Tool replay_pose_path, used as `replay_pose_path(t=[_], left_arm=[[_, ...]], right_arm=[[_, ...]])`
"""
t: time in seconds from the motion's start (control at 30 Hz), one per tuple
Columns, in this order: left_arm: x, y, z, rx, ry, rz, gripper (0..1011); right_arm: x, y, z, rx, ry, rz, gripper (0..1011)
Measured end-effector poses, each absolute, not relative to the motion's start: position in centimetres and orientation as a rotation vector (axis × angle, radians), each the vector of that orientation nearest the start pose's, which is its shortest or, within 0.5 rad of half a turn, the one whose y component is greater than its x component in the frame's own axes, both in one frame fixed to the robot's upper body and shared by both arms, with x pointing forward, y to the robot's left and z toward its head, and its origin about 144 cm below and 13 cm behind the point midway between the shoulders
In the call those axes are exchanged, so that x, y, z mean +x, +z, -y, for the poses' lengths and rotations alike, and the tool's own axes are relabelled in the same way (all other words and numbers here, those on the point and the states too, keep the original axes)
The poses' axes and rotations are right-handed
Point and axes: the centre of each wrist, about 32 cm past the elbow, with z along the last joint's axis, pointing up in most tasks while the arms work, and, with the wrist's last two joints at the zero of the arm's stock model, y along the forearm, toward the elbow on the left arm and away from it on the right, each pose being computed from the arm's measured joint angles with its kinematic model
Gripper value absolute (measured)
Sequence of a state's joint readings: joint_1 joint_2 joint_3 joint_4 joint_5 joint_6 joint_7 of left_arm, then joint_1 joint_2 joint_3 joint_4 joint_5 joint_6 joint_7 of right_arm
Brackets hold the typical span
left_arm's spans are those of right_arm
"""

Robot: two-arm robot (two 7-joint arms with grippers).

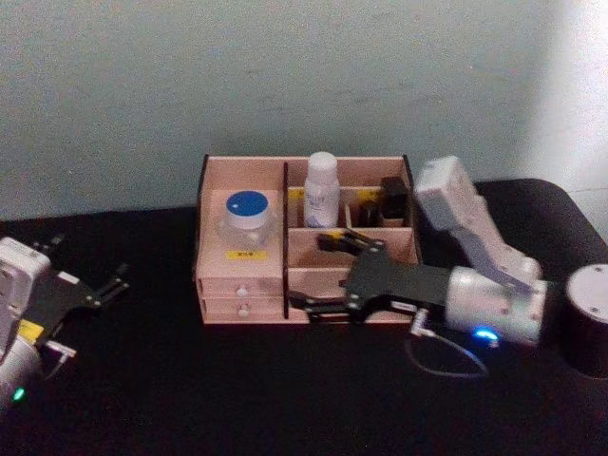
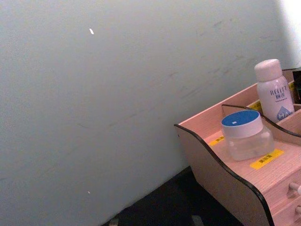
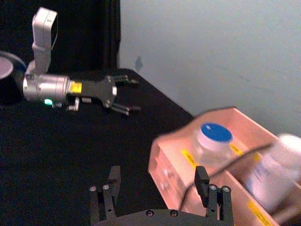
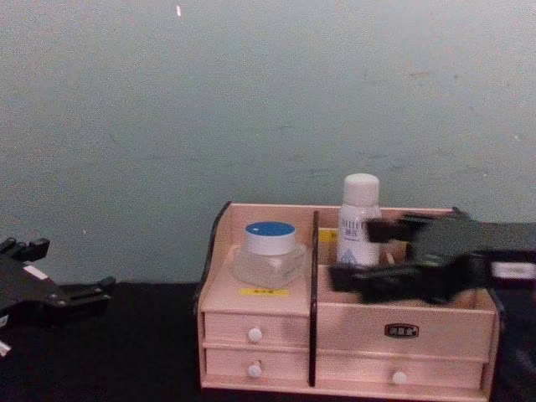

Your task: Pick up the facial cleanser and watermelon frost from the table and place them into the tiered storage box.

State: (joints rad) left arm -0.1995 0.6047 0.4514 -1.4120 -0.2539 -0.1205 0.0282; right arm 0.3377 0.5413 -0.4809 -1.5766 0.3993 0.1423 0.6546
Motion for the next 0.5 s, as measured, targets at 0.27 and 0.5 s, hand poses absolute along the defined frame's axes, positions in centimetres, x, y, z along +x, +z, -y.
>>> replay_pose_path(t=[0.27, 0.5], left_arm=[[48.9, 114.0, -31.0, 0.305, 1.248, 0.285, 1001], [48.9, 114.0, -31.0, 0.305, 1.248, 0.285, 1001]], right_arm=[[49.5, 122.4, 29.4, -0.264, -0.690, 0.130, 1002], [48.8, 122.0, 31.6, -0.209, -1.051, 0.187, 1002]])
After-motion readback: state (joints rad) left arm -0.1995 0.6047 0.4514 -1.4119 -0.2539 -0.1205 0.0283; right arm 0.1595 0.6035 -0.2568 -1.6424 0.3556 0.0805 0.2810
